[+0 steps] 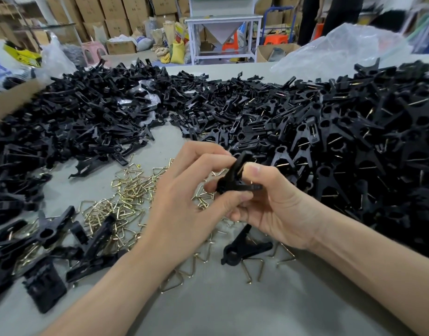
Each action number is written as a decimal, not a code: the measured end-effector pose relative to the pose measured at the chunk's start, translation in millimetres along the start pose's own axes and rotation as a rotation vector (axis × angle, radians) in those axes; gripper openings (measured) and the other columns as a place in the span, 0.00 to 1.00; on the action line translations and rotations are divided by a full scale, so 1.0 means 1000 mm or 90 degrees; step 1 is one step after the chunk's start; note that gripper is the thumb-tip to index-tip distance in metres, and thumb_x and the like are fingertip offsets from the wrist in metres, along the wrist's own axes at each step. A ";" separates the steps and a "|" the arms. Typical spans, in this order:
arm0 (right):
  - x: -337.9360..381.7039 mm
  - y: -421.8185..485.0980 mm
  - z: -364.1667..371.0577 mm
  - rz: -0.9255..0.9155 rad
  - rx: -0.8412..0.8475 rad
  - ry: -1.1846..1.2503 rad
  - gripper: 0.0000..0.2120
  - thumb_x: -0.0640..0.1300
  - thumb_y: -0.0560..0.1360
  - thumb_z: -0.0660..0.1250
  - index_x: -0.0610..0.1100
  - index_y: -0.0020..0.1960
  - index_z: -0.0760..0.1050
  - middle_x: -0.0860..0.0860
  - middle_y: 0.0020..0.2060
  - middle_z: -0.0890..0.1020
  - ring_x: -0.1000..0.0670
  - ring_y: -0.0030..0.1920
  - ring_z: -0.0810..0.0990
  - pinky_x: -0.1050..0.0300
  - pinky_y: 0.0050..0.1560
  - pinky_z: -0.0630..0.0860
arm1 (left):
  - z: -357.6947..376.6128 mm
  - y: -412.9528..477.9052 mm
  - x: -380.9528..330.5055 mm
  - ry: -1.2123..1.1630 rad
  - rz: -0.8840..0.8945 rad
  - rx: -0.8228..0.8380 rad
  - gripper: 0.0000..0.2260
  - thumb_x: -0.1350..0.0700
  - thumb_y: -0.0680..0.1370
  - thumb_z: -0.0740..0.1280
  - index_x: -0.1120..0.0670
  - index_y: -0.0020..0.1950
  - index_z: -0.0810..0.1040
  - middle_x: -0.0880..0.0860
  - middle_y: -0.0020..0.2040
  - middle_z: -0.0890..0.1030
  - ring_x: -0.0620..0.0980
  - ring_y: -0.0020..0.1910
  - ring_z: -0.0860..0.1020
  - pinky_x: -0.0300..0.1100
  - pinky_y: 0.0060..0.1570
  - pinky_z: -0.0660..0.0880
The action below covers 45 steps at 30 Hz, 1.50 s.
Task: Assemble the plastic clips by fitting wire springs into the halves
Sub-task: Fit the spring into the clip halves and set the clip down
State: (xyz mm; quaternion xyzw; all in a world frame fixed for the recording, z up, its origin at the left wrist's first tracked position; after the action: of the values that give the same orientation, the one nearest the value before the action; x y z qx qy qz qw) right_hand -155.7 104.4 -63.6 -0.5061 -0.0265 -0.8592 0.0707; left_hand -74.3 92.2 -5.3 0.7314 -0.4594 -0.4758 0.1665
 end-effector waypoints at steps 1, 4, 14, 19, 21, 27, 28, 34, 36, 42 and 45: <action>-0.001 0.001 -0.001 -0.002 -0.003 0.003 0.16 0.48 0.68 0.68 0.36 0.48 0.77 0.46 0.41 0.82 0.53 0.34 0.79 0.63 0.36 0.79 | 0.002 0.000 0.002 -0.008 -0.008 0.017 0.12 0.50 0.73 0.69 0.51 0.54 0.76 0.50 0.52 0.76 0.39 0.51 0.74 0.31 0.51 0.68; -0.001 0.002 -0.009 -0.026 -0.045 -0.016 0.13 0.45 0.67 0.69 0.35 0.46 0.80 0.42 0.41 0.82 0.51 0.39 0.82 0.60 0.41 0.80 | 0.014 -0.003 0.008 -0.063 -0.046 0.101 0.15 0.48 0.74 0.66 0.54 0.58 0.76 0.50 0.52 0.78 0.45 0.52 0.77 0.39 0.51 0.73; 0.002 0.003 -0.012 -0.101 -0.095 -0.087 0.07 0.41 0.69 0.68 0.39 0.37 0.84 0.46 0.33 0.83 0.53 0.32 0.80 0.63 0.37 0.78 | 0.042 -0.018 0.038 -0.447 -0.290 0.180 0.21 0.52 0.69 0.63 0.51 0.61 0.79 0.61 0.58 0.78 0.62 0.50 0.75 0.54 0.52 0.71; 0.001 0.003 -0.011 -0.097 -0.095 -0.085 0.05 0.41 0.68 0.72 0.40 0.36 0.84 0.47 0.34 0.83 0.52 0.35 0.81 0.63 0.37 0.79 | 0.046 -0.019 0.042 -0.480 -0.305 0.184 0.20 0.52 0.67 0.60 0.49 0.57 0.81 0.55 0.59 0.80 0.54 0.56 0.77 0.55 0.57 0.73; 0.001 0.002 -0.011 -0.089 -0.096 -0.065 0.05 0.42 0.66 0.72 0.40 0.37 0.84 0.47 0.35 0.83 0.52 0.36 0.80 0.63 0.37 0.79 | 0.047 -0.019 0.044 -0.485 -0.317 0.175 0.20 0.52 0.67 0.60 0.50 0.56 0.82 0.56 0.58 0.80 0.55 0.58 0.77 0.58 0.60 0.72; -0.001 0.001 -0.013 -0.061 -0.094 -0.051 0.05 0.40 0.68 0.73 0.37 0.39 0.83 0.42 0.39 0.83 0.51 0.38 0.82 0.62 0.39 0.79 | 0.046 -0.020 0.042 -0.481 -0.322 0.185 0.21 0.53 0.69 0.63 0.54 0.62 0.78 0.60 0.61 0.78 0.59 0.62 0.76 0.63 0.63 0.70; -0.001 0.001 -0.014 -0.056 -0.094 -0.050 0.06 0.40 0.68 0.71 0.37 0.39 0.83 0.41 0.40 0.82 0.50 0.39 0.82 0.61 0.40 0.80 | 0.046 -0.021 0.042 -0.463 -0.321 0.185 0.22 0.53 0.69 0.64 0.55 0.63 0.77 0.60 0.62 0.78 0.61 0.63 0.75 0.64 0.63 0.69; -0.003 0.002 -0.014 -0.052 -0.092 -0.060 0.08 0.41 0.68 0.68 0.36 0.40 0.83 0.42 0.41 0.83 0.51 0.41 0.83 0.61 0.40 0.79 | 0.047 -0.021 0.042 -0.428 -0.323 0.157 0.22 0.53 0.67 0.63 0.55 0.60 0.78 0.60 0.62 0.78 0.61 0.61 0.76 0.65 0.62 0.70; -0.003 0.002 -0.015 -0.057 -0.094 -0.067 0.08 0.41 0.68 0.68 0.37 0.39 0.83 0.42 0.40 0.83 0.50 0.41 0.83 0.60 0.41 0.80 | 0.046 -0.021 0.041 -0.433 -0.321 0.155 0.22 0.53 0.68 0.64 0.56 0.61 0.77 0.60 0.61 0.78 0.62 0.60 0.76 0.65 0.60 0.71; -0.004 0.002 -0.016 -0.048 -0.091 -0.055 0.08 0.41 0.68 0.68 0.39 0.40 0.84 0.42 0.41 0.83 0.50 0.43 0.82 0.60 0.43 0.80 | 0.046 -0.019 0.041 -0.433 -0.324 0.156 0.21 0.54 0.69 0.65 0.58 0.61 0.77 0.61 0.61 0.78 0.62 0.61 0.76 0.65 0.61 0.71; -0.004 0.002 -0.015 -0.052 -0.096 -0.055 0.07 0.41 0.68 0.68 0.39 0.39 0.84 0.42 0.39 0.83 0.51 0.41 0.83 0.61 0.41 0.80 | 0.044 -0.018 0.040 -0.432 -0.312 0.149 0.19 0.55 0.68 0.64 0.58 0.58 0.78 0.60 0.61 0.78 0.61 0.63 0.75 0.66 0.62 0.69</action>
State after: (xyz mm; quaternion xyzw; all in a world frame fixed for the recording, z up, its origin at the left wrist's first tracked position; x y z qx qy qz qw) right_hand -166.9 101.2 -74.2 -0.5448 0.0145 -0.8384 -0.0042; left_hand -97.9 76.6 -61.0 0.6350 -0.3517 -0.6594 -0.1955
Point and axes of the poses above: each hand's wrist, its own y-axis towards the middle knuckle, its own z-axis out of the palm, x = y × z, the point moved 9 cm from there along y, towards the middle knuckle
